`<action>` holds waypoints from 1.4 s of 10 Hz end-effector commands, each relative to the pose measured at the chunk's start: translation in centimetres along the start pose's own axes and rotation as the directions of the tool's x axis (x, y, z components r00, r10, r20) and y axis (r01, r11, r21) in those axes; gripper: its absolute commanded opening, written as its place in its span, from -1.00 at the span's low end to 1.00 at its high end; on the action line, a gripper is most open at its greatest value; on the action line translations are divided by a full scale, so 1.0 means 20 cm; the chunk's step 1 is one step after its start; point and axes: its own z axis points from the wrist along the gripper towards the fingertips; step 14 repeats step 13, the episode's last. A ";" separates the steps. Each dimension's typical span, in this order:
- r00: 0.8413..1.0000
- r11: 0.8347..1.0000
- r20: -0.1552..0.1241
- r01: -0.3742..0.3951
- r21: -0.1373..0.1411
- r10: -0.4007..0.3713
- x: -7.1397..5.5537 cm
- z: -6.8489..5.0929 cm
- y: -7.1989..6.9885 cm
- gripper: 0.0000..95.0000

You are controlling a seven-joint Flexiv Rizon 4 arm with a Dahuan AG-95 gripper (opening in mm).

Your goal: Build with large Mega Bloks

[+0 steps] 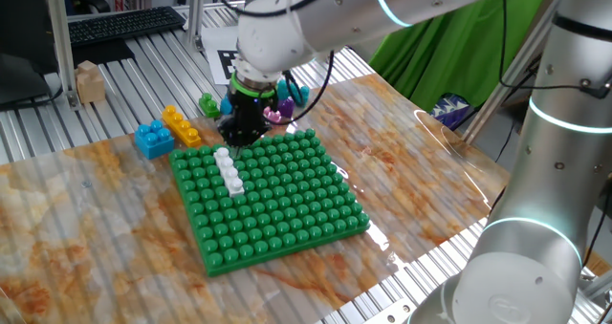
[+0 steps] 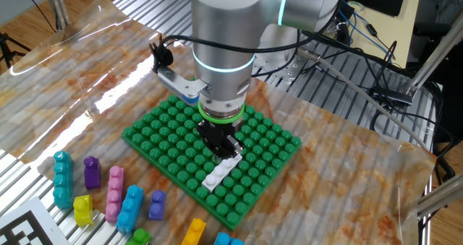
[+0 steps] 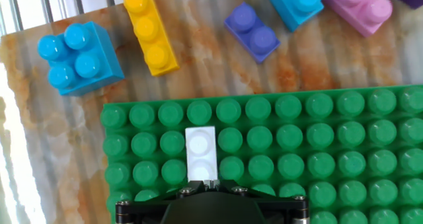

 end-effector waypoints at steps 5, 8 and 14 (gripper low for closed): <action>0.999 1.000 0.040 -0.003 0.010 0.003 0.13 -0.08 0.00 -1.00; 1.000 0.999 0.024 0.020 0.027 -0.021 0.20 -0.11 0.01 -1.00; 1.000 0.998 -0.027 0.008 0.070 -0.007 0.24 -0.16 -0.02 -1.00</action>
